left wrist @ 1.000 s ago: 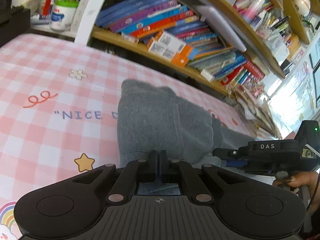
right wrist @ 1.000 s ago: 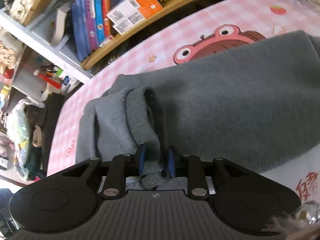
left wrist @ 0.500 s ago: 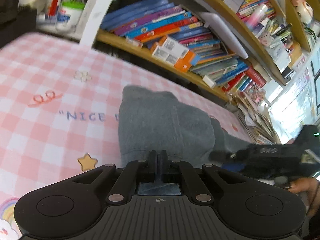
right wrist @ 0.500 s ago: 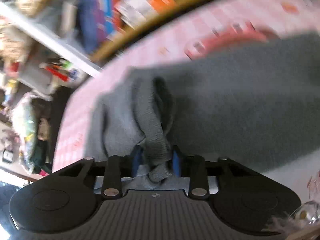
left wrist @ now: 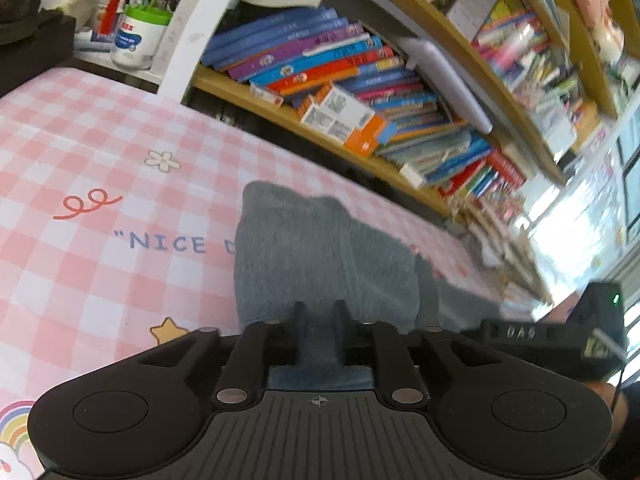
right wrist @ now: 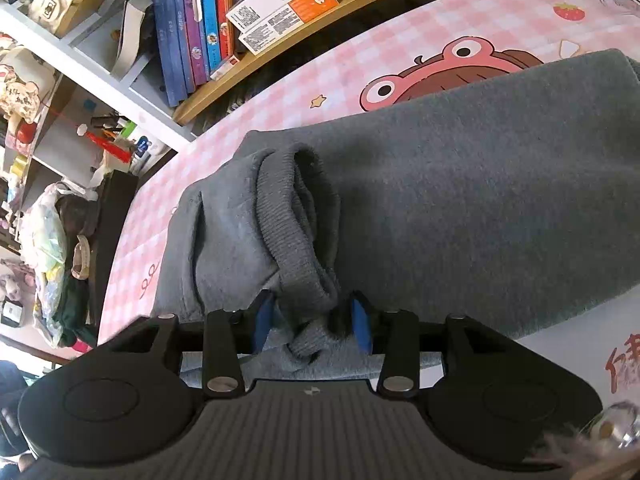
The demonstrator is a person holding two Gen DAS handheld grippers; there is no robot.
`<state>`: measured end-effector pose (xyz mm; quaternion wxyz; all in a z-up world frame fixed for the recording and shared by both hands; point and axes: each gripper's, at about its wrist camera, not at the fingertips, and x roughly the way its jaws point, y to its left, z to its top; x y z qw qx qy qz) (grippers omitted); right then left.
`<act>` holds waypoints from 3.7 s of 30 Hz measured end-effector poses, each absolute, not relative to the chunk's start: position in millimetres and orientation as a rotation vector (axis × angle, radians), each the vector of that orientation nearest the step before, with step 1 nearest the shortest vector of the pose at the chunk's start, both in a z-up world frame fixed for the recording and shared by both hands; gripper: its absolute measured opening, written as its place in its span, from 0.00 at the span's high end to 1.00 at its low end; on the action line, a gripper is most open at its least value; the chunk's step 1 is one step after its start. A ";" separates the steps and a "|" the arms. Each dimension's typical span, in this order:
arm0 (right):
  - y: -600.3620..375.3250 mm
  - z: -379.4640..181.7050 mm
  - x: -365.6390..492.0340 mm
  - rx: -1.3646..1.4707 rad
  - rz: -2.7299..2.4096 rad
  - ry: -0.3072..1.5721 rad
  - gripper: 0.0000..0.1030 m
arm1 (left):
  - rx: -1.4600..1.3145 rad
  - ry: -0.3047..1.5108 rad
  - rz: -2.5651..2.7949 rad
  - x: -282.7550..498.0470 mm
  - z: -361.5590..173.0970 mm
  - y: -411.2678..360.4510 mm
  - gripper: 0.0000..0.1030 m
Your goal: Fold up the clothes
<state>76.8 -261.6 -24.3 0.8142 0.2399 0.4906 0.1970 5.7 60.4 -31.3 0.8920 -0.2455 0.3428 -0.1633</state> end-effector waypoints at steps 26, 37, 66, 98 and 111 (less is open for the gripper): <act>-262.8 -23.7 85.1 0.476 0.368 1.035 0.59 | -0.726 0.777 -0.306 43.0 -60.6 77.8 0.71; -229.5 -17.1 98.2 0.389 0.480 1.016 0.59 | -0.698 0.746 -0.196 47.7 -53.1 101.6 0.70; -387.3 -5.3 37.6 0.660 -0.011 0.919 0.49 | -0.389 0.601 -0.236 4.6 9.4 50.2 0.42; -393.1 -28.0 65.6 0.705 -0.059 0.911 0.51 | -0.158 0.733 -0.398 8.3 -3.3 -17.4 0.24; -397.8 -10.4 56.5 0.761 0.068 0.714 0.86 | -0.184 0.727 -0.384 11.8 -4.5 -16.1 0.24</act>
